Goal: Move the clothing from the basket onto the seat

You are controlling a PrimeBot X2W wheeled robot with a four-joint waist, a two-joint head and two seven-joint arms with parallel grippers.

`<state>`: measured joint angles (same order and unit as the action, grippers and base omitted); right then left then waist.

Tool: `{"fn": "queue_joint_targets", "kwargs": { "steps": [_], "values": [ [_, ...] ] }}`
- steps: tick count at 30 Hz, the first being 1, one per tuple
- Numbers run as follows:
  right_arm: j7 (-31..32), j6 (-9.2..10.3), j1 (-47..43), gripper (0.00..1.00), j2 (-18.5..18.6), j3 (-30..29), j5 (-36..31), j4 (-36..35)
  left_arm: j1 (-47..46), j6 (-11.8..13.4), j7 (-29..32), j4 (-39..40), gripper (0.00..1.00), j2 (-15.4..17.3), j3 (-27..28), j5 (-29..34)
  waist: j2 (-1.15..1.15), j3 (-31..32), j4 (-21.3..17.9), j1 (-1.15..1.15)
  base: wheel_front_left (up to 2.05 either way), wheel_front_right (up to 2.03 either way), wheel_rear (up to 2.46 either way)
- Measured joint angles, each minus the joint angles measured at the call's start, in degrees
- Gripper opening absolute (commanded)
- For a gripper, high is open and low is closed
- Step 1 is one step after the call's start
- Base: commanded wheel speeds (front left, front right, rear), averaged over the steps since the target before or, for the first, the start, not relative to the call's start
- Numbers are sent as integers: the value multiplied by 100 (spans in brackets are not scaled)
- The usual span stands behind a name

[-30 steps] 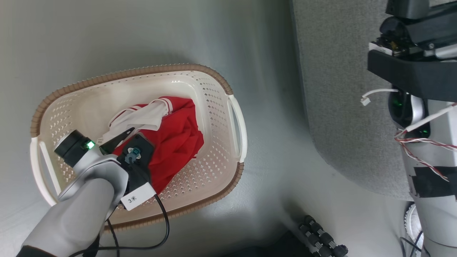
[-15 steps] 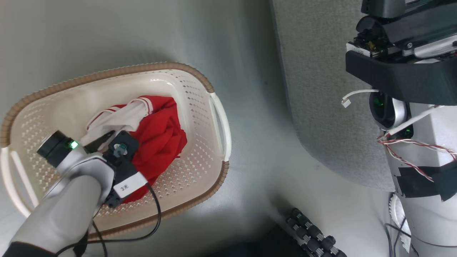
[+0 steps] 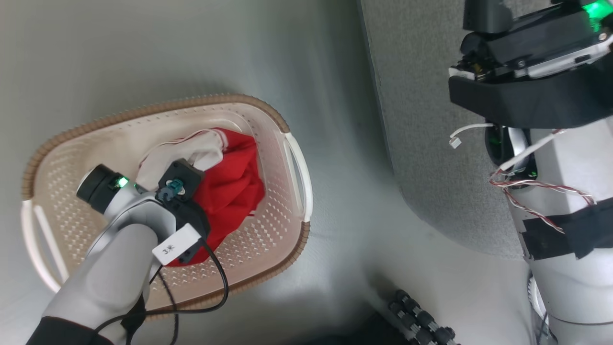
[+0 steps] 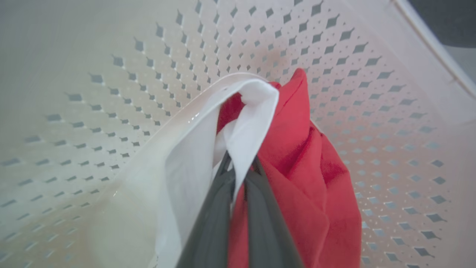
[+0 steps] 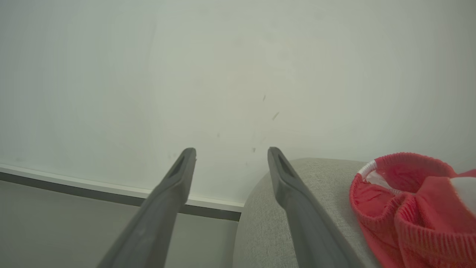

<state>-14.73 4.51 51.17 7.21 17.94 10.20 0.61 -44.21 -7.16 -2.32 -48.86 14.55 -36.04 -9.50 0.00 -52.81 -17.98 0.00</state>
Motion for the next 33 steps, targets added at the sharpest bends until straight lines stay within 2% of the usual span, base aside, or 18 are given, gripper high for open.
{"fn": "queue_joint_targets", "kwargs": {
  "steps": [9, 12, 24, 33],
  "values": [
    [0, -201, -226, 100, -14, 199, -1, 748, 7, 0, -812, 211, 0, -140, 354, -421, 0, 592, 263, 0, 0, 0, 0],
    [0, -212, -344, 100, -33, 235, -1, 938, 8, 0, -995, 305, 0, -170, 447, -515, 0, 803, 367, 0, 0, 0, 0],
    [1, -258, -858, 100, -99, 190, 58, 1425, 43, -40, -1150, 769, 0, -255, 744, -915, 0, 1634, 788, 0, 0, 0, 0],
    [1, -302, -1228, 100, -227, 254, 190, 1773, 114, -40, -1192, 1337, 0, -233, 689, -1222, 0, 2377, 1014, -1, 0, 0, 0]
  ]
}}
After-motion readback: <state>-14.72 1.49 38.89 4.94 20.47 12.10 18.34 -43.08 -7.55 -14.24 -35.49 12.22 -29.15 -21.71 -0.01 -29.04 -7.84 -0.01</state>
